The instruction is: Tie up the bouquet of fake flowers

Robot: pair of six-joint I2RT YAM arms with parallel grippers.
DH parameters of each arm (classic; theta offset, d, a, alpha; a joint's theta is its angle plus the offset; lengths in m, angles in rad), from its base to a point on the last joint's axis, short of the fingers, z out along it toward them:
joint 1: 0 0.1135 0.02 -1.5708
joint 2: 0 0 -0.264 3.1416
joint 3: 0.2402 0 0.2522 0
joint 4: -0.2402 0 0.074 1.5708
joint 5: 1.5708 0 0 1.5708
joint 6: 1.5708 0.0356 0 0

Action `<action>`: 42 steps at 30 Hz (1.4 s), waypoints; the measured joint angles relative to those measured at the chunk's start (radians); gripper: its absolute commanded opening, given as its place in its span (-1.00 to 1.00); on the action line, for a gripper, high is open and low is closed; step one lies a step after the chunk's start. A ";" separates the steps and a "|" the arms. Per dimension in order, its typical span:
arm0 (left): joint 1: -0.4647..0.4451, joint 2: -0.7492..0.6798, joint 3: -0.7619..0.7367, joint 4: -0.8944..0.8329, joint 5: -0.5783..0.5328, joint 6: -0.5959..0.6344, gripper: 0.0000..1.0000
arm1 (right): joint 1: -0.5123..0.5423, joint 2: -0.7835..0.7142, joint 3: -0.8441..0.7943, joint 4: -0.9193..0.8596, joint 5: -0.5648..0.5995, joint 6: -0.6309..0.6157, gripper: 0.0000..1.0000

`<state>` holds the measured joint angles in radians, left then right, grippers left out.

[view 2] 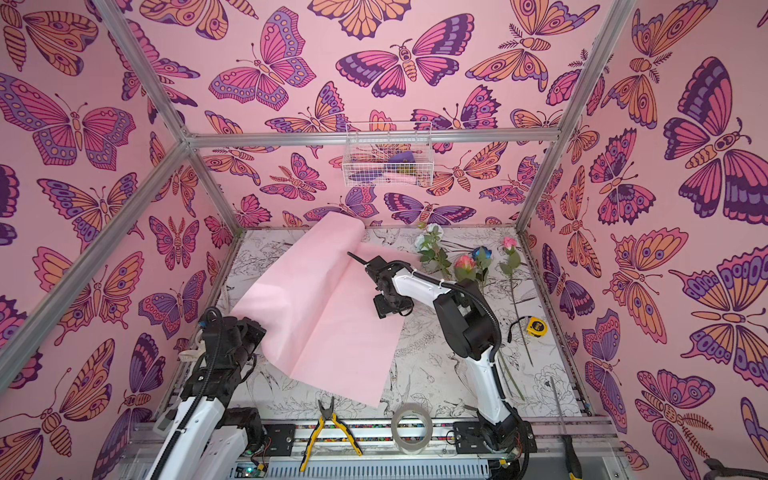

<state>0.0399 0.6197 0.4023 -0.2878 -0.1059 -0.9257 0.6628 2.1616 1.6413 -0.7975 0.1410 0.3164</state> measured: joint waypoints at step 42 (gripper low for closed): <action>0.008 -0.035 -0.105 0.027 0.076 -0.191 -1.00 | -0.150 -0.315 -0.378 0.194 -0.166 0.388 0.45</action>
<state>0.0483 0.5842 0.2977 -0.2604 -0.0299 -1.1168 0.5125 1.8469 1.2636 -0.6037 -0.0254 0.7040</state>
